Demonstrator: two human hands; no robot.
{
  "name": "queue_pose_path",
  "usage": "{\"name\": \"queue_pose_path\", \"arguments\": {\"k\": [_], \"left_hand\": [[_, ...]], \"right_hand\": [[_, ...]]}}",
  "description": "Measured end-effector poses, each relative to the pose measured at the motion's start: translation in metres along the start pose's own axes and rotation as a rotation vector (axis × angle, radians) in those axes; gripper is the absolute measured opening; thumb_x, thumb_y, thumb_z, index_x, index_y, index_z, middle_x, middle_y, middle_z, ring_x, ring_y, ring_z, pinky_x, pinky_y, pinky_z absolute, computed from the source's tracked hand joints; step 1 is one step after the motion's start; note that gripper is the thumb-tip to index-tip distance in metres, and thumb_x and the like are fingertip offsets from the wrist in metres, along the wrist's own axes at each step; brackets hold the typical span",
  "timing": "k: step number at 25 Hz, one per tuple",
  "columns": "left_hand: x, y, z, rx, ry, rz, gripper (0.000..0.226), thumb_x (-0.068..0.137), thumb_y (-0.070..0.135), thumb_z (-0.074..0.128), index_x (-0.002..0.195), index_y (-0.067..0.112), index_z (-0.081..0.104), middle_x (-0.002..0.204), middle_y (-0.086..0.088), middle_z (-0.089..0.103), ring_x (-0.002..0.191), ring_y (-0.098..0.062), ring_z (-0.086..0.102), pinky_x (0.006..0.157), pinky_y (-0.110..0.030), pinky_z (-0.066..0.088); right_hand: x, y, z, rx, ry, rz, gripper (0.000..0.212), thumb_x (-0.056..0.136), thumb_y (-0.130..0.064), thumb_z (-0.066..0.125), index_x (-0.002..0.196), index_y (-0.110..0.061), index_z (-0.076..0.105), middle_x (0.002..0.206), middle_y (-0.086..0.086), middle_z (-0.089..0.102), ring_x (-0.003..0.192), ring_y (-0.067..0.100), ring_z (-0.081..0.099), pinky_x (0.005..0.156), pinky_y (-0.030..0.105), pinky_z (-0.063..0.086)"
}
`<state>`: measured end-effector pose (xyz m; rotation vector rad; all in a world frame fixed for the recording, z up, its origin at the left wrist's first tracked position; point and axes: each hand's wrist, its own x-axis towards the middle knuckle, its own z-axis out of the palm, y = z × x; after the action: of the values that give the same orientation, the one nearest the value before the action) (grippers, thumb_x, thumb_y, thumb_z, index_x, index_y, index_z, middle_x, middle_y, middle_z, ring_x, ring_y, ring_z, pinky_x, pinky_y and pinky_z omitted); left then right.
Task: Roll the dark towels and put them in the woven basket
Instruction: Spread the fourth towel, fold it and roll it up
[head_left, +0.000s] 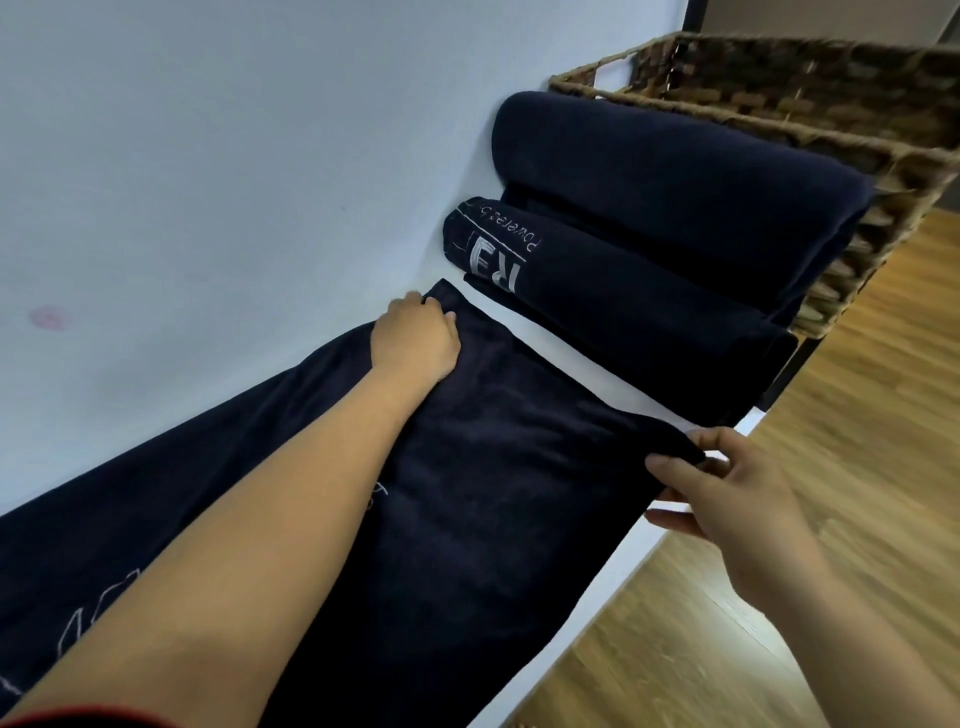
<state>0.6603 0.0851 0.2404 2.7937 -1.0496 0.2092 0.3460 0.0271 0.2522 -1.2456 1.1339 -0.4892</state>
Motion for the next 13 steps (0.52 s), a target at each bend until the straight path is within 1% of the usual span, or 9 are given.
{"name": "queue_pose_path", "arguments": {"k": [1,2,4,6,7,8,10,12,13], "left_hand": [[0.002,-0.001,0.001,-0.056,0.09,0.003,0.04,0.1,0.035,0.039,0.109,0.004,0.061,0.113,-0.014,0.059,0.107,-0.034,0.051,0.08,-0.041,0.043],[0.006,-0.003,0.0,-0.115,0.137,-0.023,0.034,0.098,0.031,0.045,0.102,0.003,0.063,0.105,-0.014,0.061,0.102,-0.034,0.053,0.076,-0.04,0.044],[0.018,-0.005,-0.003,-0.218,0.157,-0.087,0.025,0.095,0.024,0.054,0.098,0.003,0.067,0.099,-0.015,0.065,0.099,-0.035,0.056,0.077,-0.041,0.049],[0.028,-0.005,-0.007,-0.243,0.195,-0.074,0.02,0.092,0.019,0.057,0.092,0.004,0.069,0.094,-0.015,0.066,0.094,-0.035,0.058,0.077,-0.043,0.052],[0.031,-0.005,-0.007,-0.237,0.236,-0.06,0.02,0.092,0.019,0.056,0.09,0.004,0.069,0.092,-0.014,0.065,0.092,-0.035,0.058,0.076,-0.044,0.052],[0.034,-0.006,-0.005,-0.218,0.275,-0.046,0.021,0.093,0.02,0.056,0.089,0.004,0.068,0.091,-0.014,0.065,0.091,-0.034,0.058,0.074,-0.044,0.051],[0.034,-0.005,0.002,-0.149,0.298,0.0,0.022,0.094,0.022,0.055,0.091,0.003,0.067,0.092,-0.014,0.062,0.093,-0.034,0.055,0.072,-0.042,0.048],[0.034,-0.004,0.006,-0.075,0.336,0.076,0.022,0.093,0.023,0.058,0.093,0.002,0.063,0.095,-0.015,0.059,0.094,-0.034,0.052,0.07,-0.04,0.04],[0.033,-0.001,0.004,-0.053,0.353,0.11,0.021,0.092,0.023,0.06,0.093,0.002,0.061,0.096,-0.015,0.058,0.093,-0.034,0.051,0.07,-0.039,0.038]], "right_hand": [[0.003,-0.003,0.001,-0.027,0.024,-0.018,0.019,0.085,-0.023,0.075,0.095,-0.012,0.064,0.08,0.009,0.069,0.065,0.018,0.069,0.062,0.036,0.059],[0.004,-0.005,0.003,-0.058,0.052,-0.039,0.02,0.084,-0.027,0.076,0.092,-0.012,0.065,0.081,0.009,0.07,0.063,0.018,0.069,0.062,0.037,0.06],[0.004,-0.004,0.004,-0.107,0.108,-0.088,0.018,0.083,-0.025,0.077,0.085,-0.011,0.066,0.076,0.009,0.071,0.056,0.019,0.068,0.064,0.039,0.059],[0.001,0.001,0.001,-0.114,0.146,-0.134,0.014,0.083,-0.019,0.077,0.081,-0.01,0.067,0.068,0.006,0.071,0.054,0.021,0.069,0.065,0.038,0.057],[0.0,0.003,-0.001,-0.101,0.157,-0.15,0.013,0.083,-0.017,0.076,0.08,-0.009,0.066,0.067,0.005,0.071,0.054,0.022,0.069,0.065,0.038,0.057],[0.0,0.005,-0.002,-0.078,0.159,-0.15,0.013,0.083,-0.017,0.076,0.081,-0.009,0.066,0.067,0.006,0.072,0.053,0.023,0.068,0.067,0.041,0.058],[0.002,0.01,-0.003,-0.033,0.155,-0.103,0.017,0.082,-0.018,0.077,0.09,-0.011,0.063,0.071,0.008,0.072,0.054,0.023,0.068,0.075,0.047,0.059],[0.008,0.014,-0.004,-0.003,0.12,-0.024,0.028,0.08,-0.022,0.079,0.099,-0.014,0.061,0.08,0.012,0.072,0.057,0.022,0.069,0.078,0.047,0.059],[0.009,0.014,-0.005,0.027,0.091,0.038,0.032,0.078,-0.025,0.081,0.102,-0.013,0.062,0.083,0.014,0.071,0.058,0.022,0.069,0.077,0.046,0.06]]}}
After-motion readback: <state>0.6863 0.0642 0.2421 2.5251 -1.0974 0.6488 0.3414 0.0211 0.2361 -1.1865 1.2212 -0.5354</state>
